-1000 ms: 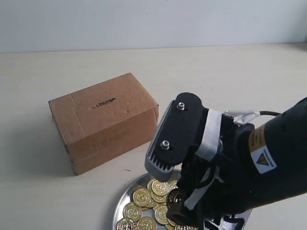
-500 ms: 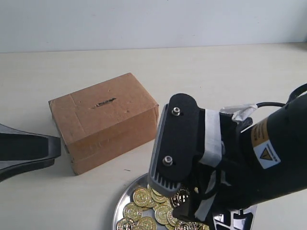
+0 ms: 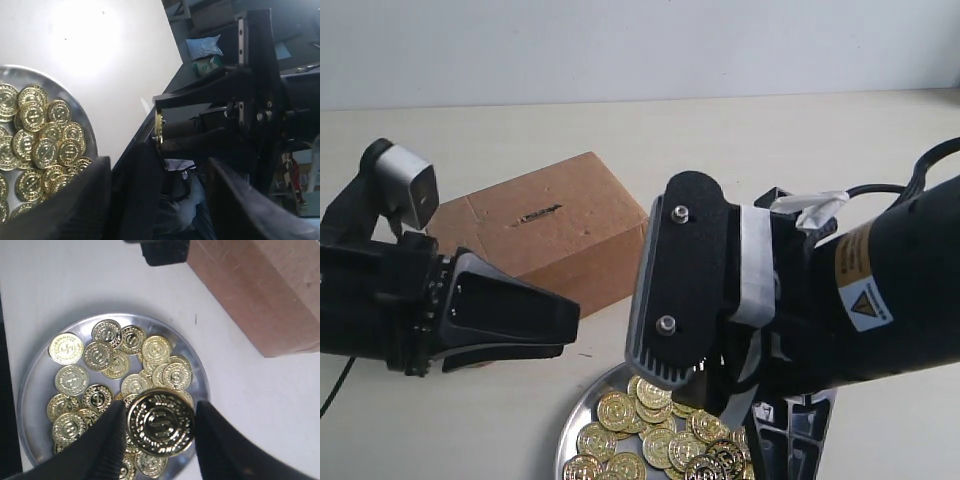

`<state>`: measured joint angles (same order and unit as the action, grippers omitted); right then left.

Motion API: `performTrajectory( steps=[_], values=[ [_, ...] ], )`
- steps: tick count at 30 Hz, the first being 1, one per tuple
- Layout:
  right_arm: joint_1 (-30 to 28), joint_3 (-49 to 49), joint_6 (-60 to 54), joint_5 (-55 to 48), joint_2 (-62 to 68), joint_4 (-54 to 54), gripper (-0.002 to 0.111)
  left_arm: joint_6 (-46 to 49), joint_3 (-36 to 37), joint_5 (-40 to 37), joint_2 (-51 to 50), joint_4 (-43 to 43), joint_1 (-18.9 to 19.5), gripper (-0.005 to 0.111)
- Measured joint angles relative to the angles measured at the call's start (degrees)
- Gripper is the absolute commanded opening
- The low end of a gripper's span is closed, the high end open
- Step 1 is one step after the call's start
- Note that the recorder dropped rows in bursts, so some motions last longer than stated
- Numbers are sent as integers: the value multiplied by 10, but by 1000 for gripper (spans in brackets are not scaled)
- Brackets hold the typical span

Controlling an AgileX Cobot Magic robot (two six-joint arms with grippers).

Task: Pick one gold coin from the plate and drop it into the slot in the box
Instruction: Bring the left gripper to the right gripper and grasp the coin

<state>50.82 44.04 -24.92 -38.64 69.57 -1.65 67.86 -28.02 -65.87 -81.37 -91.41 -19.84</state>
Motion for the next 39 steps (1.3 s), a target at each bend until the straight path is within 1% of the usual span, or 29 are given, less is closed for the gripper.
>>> performTrajectory(
  steps=[5, 6, 8, 11, 18, 22, 27, 34, 37, 38, 39],
  values=[
    [0, 0, 61, -5, 23, 65, 22, 2, -36, 33, -20, 2, -38, 55],
    [0, 0, 77, -6, 30, 78, 22, 2, -48, 47, -28, 3, -53, 55],
    [0, 0, 84, -6, 36, 84, 22, 1, -65, 58, -42, 7, -70, 55],
    [0, 0, 86, -6, 37, 87, 22, -2, -80, 61, -61, 11, -86, 55],
    [0, 0, 88, -6, 37, 88, 22, -3, -113, 71, -118, 13, -108, 55],
    [0, 0, 89, -5, 37, 89, 22, -3, -134, 72, -141, 15, -134, 55],
    [0, 0, 89, -3, 37, 89, 22, -4, -144, 74, -168, 6, -137, 55],
    [0, 0, 89, 3, 37, 84, 22, 7, -145, 73, -173, -18, -138, 55],
    [0, 0, 89, 11, 37, 81, 22, 7, -145, 73, -173, -22, -142, 49],
    [0, 0, 89, 13, 37, 81, 22, 7, -145, 73, -173, -23, -145, 45],
    [0, 0, 89, 14, 37, 80, 22, 8, -145, 73, -173, -23, -149, 44]
  ],
)
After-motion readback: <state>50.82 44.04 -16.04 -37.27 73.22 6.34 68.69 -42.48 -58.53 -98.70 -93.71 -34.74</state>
